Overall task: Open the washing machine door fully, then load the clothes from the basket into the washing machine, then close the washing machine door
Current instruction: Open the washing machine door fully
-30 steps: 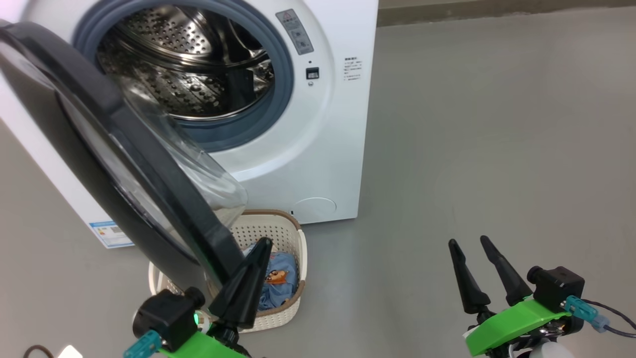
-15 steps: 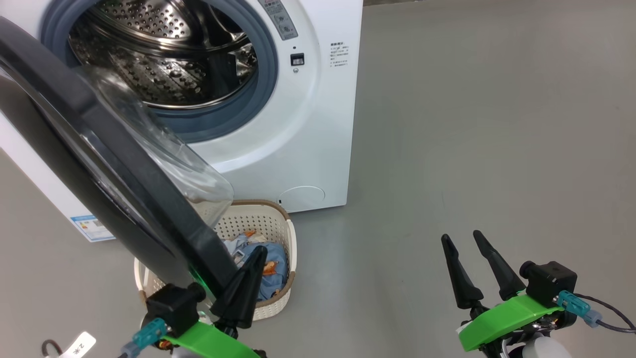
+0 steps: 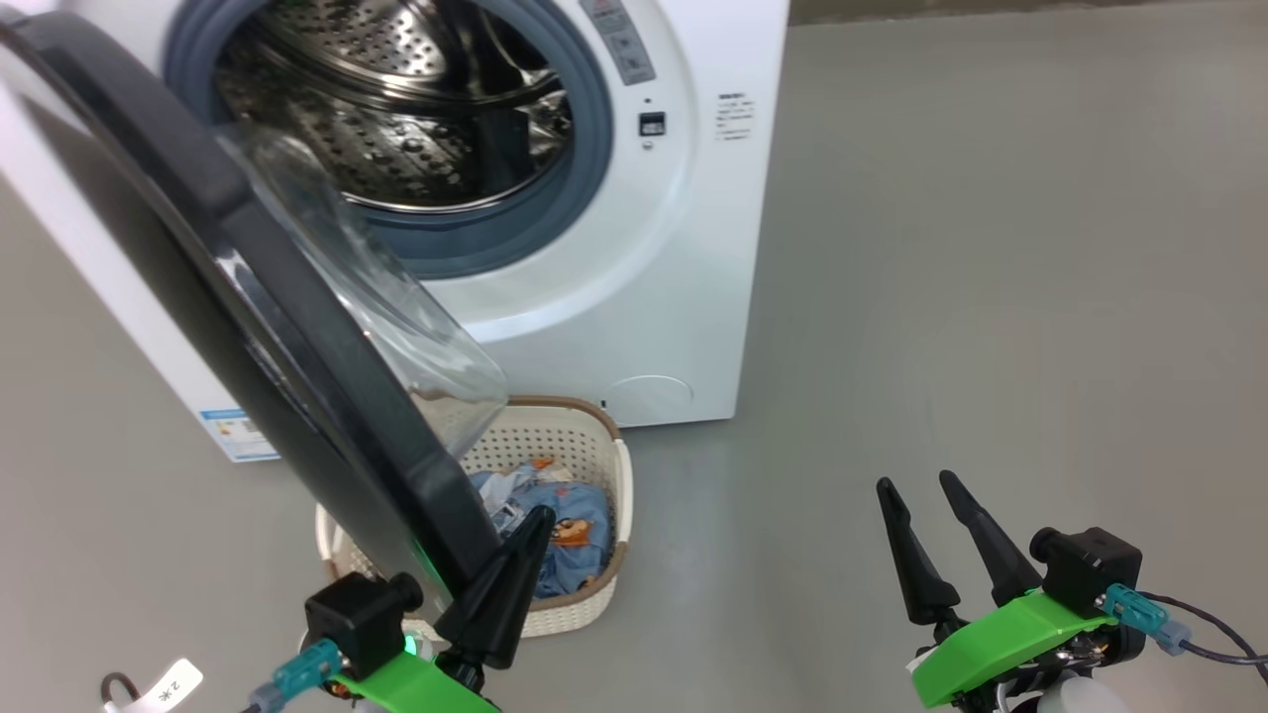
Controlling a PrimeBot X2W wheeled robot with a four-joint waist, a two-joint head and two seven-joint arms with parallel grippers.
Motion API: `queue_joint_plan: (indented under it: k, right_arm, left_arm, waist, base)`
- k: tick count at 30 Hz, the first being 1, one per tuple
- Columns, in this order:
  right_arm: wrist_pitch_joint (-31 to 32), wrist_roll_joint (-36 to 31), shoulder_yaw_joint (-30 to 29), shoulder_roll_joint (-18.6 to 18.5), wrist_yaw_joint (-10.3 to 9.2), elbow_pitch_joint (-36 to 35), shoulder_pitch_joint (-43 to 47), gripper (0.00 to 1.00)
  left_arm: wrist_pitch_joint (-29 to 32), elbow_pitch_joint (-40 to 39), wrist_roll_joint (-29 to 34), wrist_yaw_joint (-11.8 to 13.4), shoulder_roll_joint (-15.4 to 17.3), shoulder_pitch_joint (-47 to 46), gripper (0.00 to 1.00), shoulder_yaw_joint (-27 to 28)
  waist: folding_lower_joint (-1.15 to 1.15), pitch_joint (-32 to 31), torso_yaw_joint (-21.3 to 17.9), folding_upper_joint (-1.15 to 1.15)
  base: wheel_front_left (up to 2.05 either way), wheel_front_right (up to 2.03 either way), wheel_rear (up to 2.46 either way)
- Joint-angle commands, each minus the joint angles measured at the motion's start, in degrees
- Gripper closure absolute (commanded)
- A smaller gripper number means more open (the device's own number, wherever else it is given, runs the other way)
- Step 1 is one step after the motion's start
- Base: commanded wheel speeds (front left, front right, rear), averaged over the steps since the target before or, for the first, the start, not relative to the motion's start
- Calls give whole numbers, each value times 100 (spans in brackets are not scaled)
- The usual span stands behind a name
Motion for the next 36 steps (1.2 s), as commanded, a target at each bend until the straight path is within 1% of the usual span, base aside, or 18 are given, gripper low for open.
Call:
queue_joint_plan:
  k: [1, 12, 18, 31, 36]
  right_arm:
    - [-70, 27, 154, 6, 9, -91, -171, 0]
    - [-70, 110, 179, 9, 9, 11, -122, 0]
    - [-70, 130, 194, 9, 9, 65, -124, 0]
    - [-70, 165, 155, 41, 9, 83, -103, 0]
    - [-70, 162, 112, 72, 9, 61, -99, 0]
  left_arm:
    - [-84, -36, -91, 92, 192, -180, 100, 352]
    - [-14, -186, -117, 214, 357, 87, 100, 382]
    - [30, -279, -145, 266, 422, 169, 100, 408]
    - [165, -479, -185, 508, 636, 325, 100, 581]
    - [215, -577, -221, 609, 797, 371, 100, 740]
  waist:
    - [0, -93, 200, 0]
    - [0, -219, 714, 0]
    - [0, -258, 897, 0]
    - [0, -297, 1346, 0]
    - [0, -288, 1551, 0]
  base:
    - [0, 0, 0]
    - [0, 0, 0]
    - [0, 0, 0]
    - [0, 0, 0]
    - [0, 0, 0]
